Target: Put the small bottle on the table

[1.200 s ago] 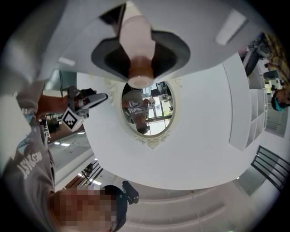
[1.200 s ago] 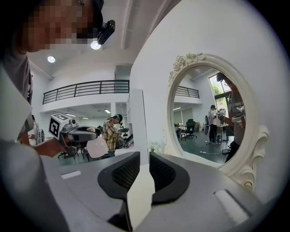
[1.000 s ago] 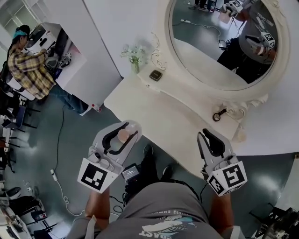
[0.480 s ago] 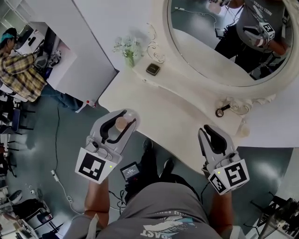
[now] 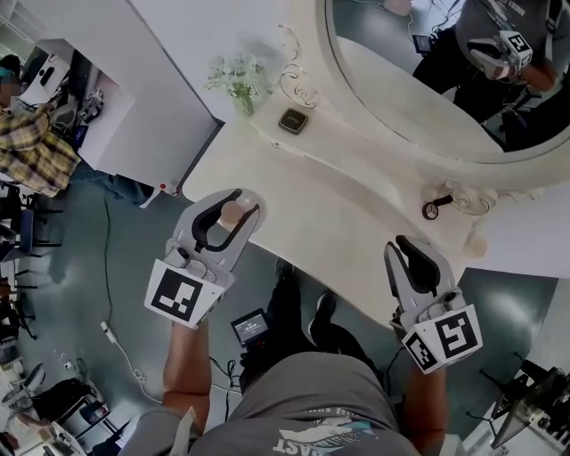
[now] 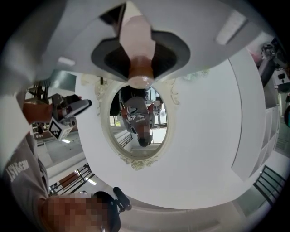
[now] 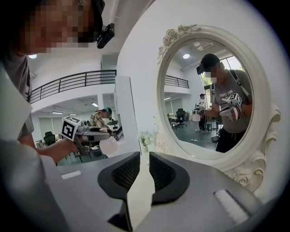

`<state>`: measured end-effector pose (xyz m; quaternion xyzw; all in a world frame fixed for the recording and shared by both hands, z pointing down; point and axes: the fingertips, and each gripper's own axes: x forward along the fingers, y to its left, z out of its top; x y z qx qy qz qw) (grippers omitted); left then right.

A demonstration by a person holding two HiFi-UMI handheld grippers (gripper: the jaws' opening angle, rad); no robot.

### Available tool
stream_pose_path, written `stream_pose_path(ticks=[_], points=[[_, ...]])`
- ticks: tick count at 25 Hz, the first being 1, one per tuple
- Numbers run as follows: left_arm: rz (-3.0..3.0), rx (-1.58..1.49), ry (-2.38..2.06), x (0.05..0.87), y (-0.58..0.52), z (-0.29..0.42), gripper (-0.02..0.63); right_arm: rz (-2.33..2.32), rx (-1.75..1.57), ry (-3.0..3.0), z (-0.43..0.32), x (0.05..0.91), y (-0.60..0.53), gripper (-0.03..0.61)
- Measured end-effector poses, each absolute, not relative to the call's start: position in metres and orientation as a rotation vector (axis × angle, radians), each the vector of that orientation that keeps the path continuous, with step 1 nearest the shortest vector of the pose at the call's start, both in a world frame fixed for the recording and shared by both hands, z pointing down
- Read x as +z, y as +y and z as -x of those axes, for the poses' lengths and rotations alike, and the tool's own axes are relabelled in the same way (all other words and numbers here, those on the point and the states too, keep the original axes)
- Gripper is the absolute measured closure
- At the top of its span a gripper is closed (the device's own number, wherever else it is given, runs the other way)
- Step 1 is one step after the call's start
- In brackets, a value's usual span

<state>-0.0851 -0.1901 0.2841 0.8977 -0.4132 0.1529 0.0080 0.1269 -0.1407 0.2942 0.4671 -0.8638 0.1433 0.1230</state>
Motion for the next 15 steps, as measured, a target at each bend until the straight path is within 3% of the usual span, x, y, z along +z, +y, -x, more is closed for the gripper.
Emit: stream_pose_path(ticks=[15], points=[[-2.798,0.459,-1.28,0.352,-0.261,0.105,0.49,-1.304,0.499,-2.47,-0.101,0.343,-0.182,0.511]])
